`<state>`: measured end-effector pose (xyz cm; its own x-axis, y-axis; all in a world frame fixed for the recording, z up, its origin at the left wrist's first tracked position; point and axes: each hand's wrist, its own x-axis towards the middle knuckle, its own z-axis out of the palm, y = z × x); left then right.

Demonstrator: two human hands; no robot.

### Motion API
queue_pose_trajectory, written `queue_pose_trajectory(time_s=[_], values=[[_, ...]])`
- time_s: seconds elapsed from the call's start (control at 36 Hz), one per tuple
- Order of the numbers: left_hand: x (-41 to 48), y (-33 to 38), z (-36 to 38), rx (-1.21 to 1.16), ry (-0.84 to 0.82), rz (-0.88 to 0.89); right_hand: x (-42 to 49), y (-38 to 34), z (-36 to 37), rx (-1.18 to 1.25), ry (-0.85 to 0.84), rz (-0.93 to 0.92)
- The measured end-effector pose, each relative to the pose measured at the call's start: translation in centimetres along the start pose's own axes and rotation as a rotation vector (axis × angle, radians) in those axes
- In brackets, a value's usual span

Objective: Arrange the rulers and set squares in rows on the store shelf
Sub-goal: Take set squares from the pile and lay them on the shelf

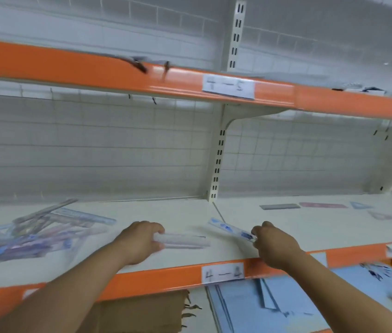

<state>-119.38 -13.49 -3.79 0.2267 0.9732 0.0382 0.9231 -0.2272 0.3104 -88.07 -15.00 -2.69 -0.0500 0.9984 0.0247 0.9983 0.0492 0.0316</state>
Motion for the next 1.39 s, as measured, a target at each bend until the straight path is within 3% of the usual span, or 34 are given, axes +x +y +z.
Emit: queue_pose_trajectory(time_s=[0.53, 1.0, 1.39], values=[[7.0, 21.9, 7.6, -0.071, -0.065, 0.125, -3.8, 22.8, 0.8, -0.054, 0.044, 0.115], [19.2, 32.9, 11.1, -0.047, -0.047, 0.3, 0.0, 35.2, 0.1, -0.058, 0.066, 0.217], [24.8, 37.6, 12.7, -0.052, -0.05, 0.279, 5.2, 41.5, 0.3, -0.024, 0.049, 0.2]])
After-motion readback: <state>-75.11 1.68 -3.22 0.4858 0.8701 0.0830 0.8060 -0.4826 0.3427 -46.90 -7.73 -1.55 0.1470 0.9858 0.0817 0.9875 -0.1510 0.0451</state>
